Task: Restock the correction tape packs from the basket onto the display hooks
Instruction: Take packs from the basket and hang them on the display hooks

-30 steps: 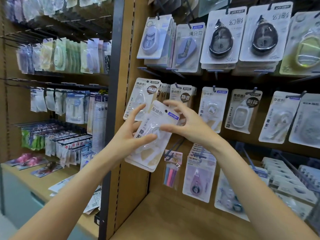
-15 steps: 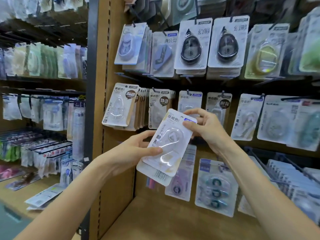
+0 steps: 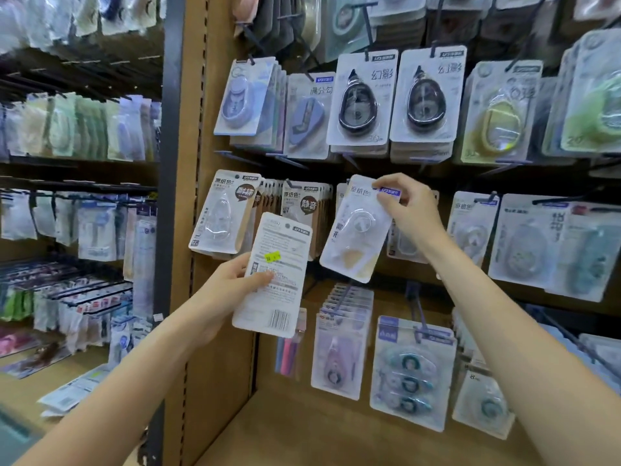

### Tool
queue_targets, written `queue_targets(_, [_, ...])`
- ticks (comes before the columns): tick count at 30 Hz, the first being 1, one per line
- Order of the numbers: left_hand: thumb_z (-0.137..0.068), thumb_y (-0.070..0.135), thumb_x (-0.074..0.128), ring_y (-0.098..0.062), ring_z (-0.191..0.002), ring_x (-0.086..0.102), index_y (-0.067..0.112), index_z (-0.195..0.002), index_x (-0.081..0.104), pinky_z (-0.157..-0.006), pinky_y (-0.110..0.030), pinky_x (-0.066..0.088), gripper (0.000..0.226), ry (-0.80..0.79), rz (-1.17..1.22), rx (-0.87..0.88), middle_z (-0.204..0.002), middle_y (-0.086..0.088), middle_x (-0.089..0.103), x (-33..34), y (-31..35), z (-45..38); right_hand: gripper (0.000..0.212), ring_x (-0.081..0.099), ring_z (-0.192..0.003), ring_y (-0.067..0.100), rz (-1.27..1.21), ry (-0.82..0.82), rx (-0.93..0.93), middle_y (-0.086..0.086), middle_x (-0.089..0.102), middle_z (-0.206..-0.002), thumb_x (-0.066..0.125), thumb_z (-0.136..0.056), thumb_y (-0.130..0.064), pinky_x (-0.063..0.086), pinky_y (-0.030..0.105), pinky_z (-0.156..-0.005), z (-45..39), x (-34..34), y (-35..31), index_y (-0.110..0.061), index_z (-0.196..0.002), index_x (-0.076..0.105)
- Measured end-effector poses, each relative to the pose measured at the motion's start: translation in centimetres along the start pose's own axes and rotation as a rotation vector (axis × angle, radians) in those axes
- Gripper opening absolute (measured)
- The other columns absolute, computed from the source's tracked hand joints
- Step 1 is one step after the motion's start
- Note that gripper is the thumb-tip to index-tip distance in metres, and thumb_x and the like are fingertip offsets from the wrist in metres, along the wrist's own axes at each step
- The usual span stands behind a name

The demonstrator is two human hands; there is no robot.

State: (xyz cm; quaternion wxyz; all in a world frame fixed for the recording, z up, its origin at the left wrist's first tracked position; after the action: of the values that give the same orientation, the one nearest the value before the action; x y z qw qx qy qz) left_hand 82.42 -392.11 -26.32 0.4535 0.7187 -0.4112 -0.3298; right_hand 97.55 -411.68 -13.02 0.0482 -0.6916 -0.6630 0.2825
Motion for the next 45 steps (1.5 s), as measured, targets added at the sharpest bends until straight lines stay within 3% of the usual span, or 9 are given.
queue_targets(10, [-0.092, 0.010, 0.054, -0.013, -0.089, 0.070, 0.026, -0.110, 0.057, -0.073, -0.031, 0.057, 0.025, 0.093, 0.104, 0.069, -0.101, 0.005, 0.072, 1.1, 0.5, -0.6, 0.029, 0.052, -0.110, -0.001, -0.054, -0.084, -0.091, -0.012, 0.059, -0.115, 0.050, -0.094, -0.009, 0.043, 0.011, -0.088, 0.4, 0.9, -2.4, -0.020, -0.119, 0.059])
queue_targets(14, [-0.092, 0.010, 0.053, -0.013, -0.088, 0.070, 0.026, -0.108, 0.055, -0.072, -0.032, 0.056, 0.023, 0.122, 0.159, 0.066, -0.100, 0.007, 0.071, 1.3, 0.2, -0.3, 0.030, 0.047, -0.113, 0.001, 0.045, -0.067, -0.034, -0.004, 0.060, -0.123, 0.050, -0.094, -0.008, 0.035, 0.017, -0.095, -0.8, 2.3, -1.7, -0.015, -0.122, 0.061])
queue_targets(22, [-0.093, 0.013, 0.053, -0.007, -0.082, 0.070, 0.030, -0.103, 0.052, -0.066, -0.027, 0.058, 0.020, 0.093, -0.091, 0.215, -0.098, 0.010, 0.070, 1.6, 1.6, 0.7, 0.030, 0.052, -0.118, 0.009, 0.102, 0.013, 0.008, 0.000, 0.064, -0.121, 0.051, -0.092, -0.006, 0.032, 0.012, -0.095, -1.1, 2.2, -2.3, -0.013, -0.118, 0.065])
queue_targets(29, [-0.092, 0.012, 0.053, -0.007, -0.081, 0.070, 0.035, -0.103, 0.051, -0.064, -0.026, 0.057, 0.025, 0.130, -0.082, 0.216, -0.099, 0.011, 0.070, 0.3, 1.0, 1.7, 0.030, 0.052, -0.112, 0.014, 0.054, -0.012, 0.237, 0.003, 0.061, -0.122, 0.049, -0.091, -0.004, 0.042, 0.022, -0.086, -2.1, 2.9, -0.6, -0.013, -0.114, 0.066])
queue_targets(33, [-0.093, 0.012, 0.053, -0.007, -0.083, 0.070, 0.034, -0.104, 0.052, -0.062, -0.024, 0.057, 0.025, 0.168, -0.061, 0.213, -0.101, 0.012, 0.069, -0.1, 1.0, 1.6, 0.059, 0.045, -0.121, 0.029, 0.402, -0.184, 0.303, 0.010, 0.038, -0.143, 0.044, -0.088, 0.003, 0.048, 0.038, -0.090, -1.2, 4.5, 2.2, -0.027, -0.138, 0.042])
queue_targets(35, [-0.093, 0.013, 0.052, -0.008, -0.086, 0.069, 0.030, -0.109, 0.052, -0.066, -0.026, 0.057, 0.024, 0.197, -0.084, 0.228, -0.102, 0.012, 0.068, -0.2, 1.3, 1.4, 0.055, 0.030, -0.132, 0.033, 0.555, -0.069, 0.267, 0.013, 0.028, -0.145, 0.050, -0.087, -0.003, 0.039, 0.045, -0.103, 0.5, 3.6, 1.2, -0.023, -0.138, 0.042])
queue_targets(38, [-0.094, 0.016, 0.050, -0.007, -0.090, 0.067, 0.026, -0.116, 0.049, -0.072, -0.029, 0.056, 0.024, 0.252, -0.242, 0.343, -0.105, 0.014, 0.066, 0.3, 2.4, 1.5, 0.026, 0.041, -0.123, 0.019, 0.195, 0.053, 0.084, 0.001, 0.041, -0.127, 0.055, -0.091, -0.018, 0.039, 0.033, -0.102, 4.8, 2.9, -2.7, -0.020, -0.118, 0.055])
queue_targets(42, [-0.094, 0.024, 0.051, -0.012, -0.099, 0.060, 0.023, -0.130, 0.046, -0.080, -0.027, 0.048, 0.036, 0.267, -0.688, 0.585, -0.113, 0.003, 0.061, 4.9, 4.0, 1.9, 0.048, 0.064, -0.103, 0.015, -0.500, -0.454, 0.390, 0.004, 0.056, -0.123, 0.057, -0.089, -0.036, 0.054, 0.028, -0.088, 9.8, 7.1, -4.5, -0.016, -0.130, 0.041])
queue_targets(45, [-0.084, 0.049, 0.042, -0.018, -0.129, 0.038, 0.032, -0.139, 0.039, -0.105, -0.038, 0.034, 0.058, 0.079, -0.826, 0.650, -0.142, 0.002, 0.040, 7.4, 3.4, 1.5, 0.031, 0.067, -0.094, 0.019, -0.552, -0.258, 0.441, 0.013, 0.065, -0.114, 0.056, -0.092, -0.013, 0.057, 0.025, -0.075, 8.7, 5.1, -3.0, -0.004, -0.121, 0.052])
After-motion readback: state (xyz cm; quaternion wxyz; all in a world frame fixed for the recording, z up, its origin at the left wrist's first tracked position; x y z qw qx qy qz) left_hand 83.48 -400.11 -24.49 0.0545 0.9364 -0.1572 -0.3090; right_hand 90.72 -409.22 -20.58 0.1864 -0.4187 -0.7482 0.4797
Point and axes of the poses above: each hand's wrist, its own z-axis away from the middle knuckle, its own x-axis out of the palm, y = z × x, the point moved 8 cm from there along -z, towards the middle knuckle
